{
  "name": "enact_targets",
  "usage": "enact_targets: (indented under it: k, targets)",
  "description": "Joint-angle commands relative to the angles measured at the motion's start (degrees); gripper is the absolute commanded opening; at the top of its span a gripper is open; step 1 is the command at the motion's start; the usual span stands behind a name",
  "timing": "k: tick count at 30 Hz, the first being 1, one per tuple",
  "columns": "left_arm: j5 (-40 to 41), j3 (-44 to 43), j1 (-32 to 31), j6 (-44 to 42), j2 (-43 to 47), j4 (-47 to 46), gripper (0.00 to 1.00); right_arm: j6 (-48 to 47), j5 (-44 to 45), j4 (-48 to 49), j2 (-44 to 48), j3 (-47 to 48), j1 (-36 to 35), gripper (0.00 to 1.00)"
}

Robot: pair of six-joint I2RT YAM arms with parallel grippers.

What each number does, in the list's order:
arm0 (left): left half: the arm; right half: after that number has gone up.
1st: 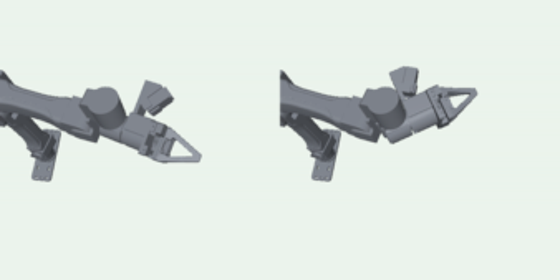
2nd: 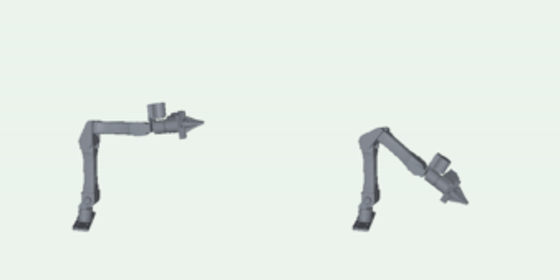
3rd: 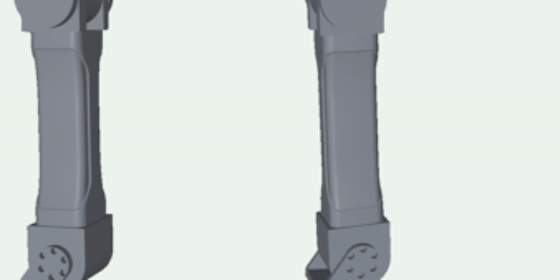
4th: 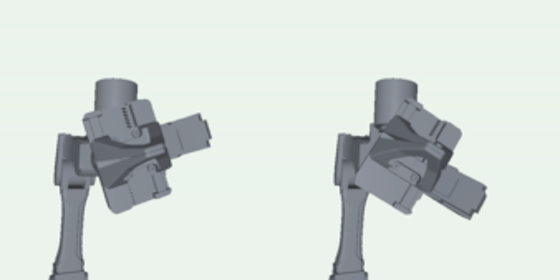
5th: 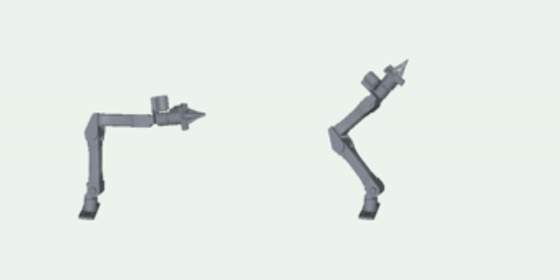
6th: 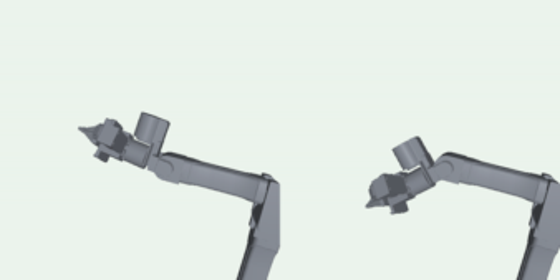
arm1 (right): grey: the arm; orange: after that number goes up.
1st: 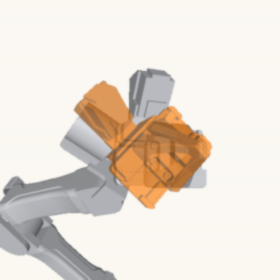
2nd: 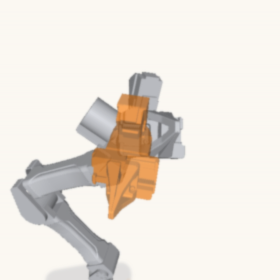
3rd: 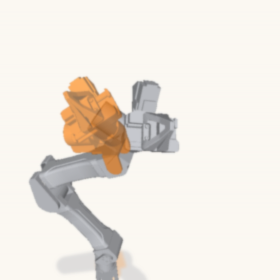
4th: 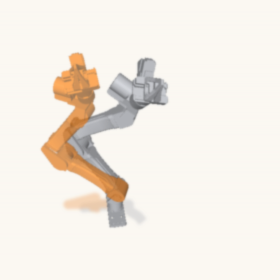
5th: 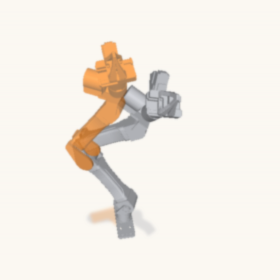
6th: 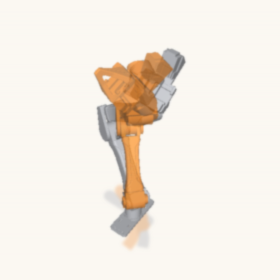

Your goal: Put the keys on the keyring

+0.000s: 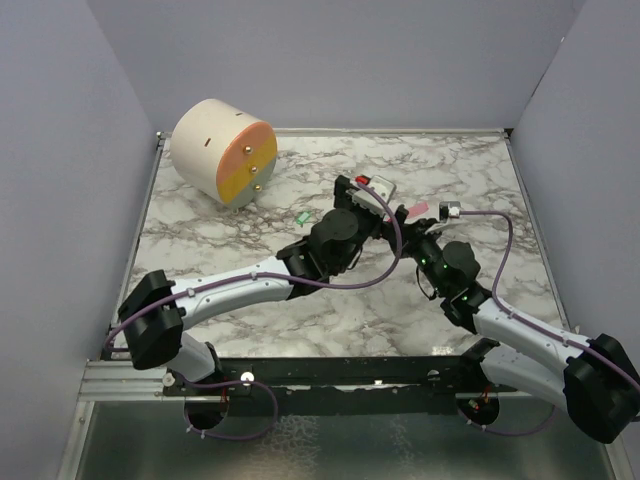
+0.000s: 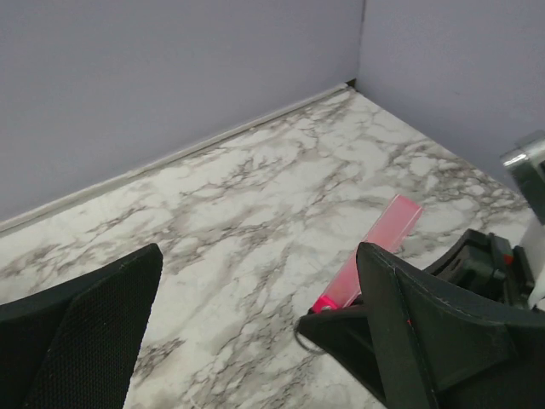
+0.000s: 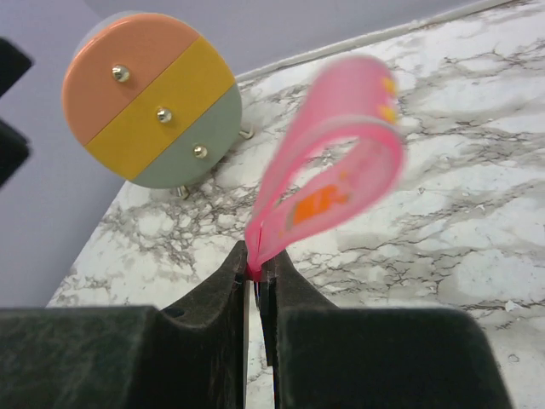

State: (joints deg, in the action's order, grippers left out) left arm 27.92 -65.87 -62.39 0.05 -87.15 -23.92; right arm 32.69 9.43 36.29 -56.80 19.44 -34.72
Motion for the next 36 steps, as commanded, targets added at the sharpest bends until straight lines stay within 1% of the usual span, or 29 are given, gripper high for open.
enact_targets:
  k: [1,3,9,14,20,22,26,36]
  targets:
    - [13.76,4.91,0.41,-0.63,6.81,-1.42,0.99,-1.27,5.6,-11.43,0.41,5.33,-0.26,0.01]
    - [15.18,7.77,1.07,0.64,9.22,-1.92,0.99,-1.68,7.08,-14.97,-0.33,7.26,-0.2,0.01]
    - [14.21,15.41,3.64,5.43,14.21,-2.1,0.99,-3.61,9.29,-20.95,-1.89,10.78,-0.22,0.01]
    - [13.01,18.46,5.52,8.39,14.26,-0.53,0.92,-4.43,10.19,-23.02,-3.1,12.11,-0.25,0.01]
    - [6.41,18.34,10.55,16.0,11.75,5.2,0.85,-5.03,10.84,-23.34,-4.1,12.43,-0.21,0.01]
    - [4.63,17.8,12.38,18.09,10.41,7.44,0.84,-5.14,11.02,-23.58,-4.35,12.55,-0.2,0.01]
    - [4.8,17.09,13.57,18.62,7.62,9.17,0.84,-5.75,12.01,-23.97,-5.43,12.96,-0.26,0.01]
    - [2.12,17.26,16.93,20.75,3.11,8.86,0.84,-6.25,11.24,-22.42,-6.06,12.83,-0.24,0.01]
